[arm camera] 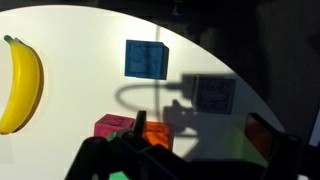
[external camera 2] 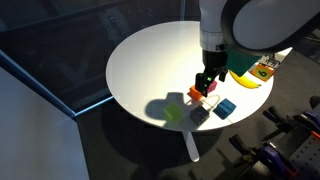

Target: Put the yellow block onto the blue block

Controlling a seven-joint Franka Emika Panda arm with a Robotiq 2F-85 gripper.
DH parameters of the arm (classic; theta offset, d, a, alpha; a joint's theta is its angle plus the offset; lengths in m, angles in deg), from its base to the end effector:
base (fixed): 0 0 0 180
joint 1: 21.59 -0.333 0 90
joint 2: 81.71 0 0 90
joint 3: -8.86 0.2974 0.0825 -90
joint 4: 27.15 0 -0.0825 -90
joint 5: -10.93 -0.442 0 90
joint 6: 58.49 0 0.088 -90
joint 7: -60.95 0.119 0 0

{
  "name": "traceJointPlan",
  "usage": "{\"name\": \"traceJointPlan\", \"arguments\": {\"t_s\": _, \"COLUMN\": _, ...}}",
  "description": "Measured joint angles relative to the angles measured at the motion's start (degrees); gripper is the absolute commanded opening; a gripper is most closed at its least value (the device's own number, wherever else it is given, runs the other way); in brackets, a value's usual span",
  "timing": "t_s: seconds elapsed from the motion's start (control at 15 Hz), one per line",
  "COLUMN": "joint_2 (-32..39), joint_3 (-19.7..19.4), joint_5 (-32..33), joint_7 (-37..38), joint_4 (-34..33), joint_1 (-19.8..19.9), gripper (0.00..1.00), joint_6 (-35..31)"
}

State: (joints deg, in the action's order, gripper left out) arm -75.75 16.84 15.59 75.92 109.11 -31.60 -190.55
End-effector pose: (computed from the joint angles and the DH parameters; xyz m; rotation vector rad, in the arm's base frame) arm 0.4898 0.1583 0.1893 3.0383 0.1719 -0.2394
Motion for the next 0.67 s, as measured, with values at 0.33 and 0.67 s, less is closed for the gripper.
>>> {"name": "traceJointPlan", "arguments": {"t_s": 0.33, "joint_2": 0.52, "joint_3": 0.02, "joint_5": 0.15, "joint_7": -4.33, "joint_4": 0.0, "joint_1": -0.36, "gripper": 1.0, "joint_6": 0.0}}
{"name": "traceJointPlan", "arguments": {"t_s": 0.67, "joint_2": 0.59, "joint_3": 0.02, "joint_5": 0.16, "joint_7": -4.46, "joint_4": 0.09, "joint_1": -0.36, "gripper": 1.0, "joint_6": 0.0}}
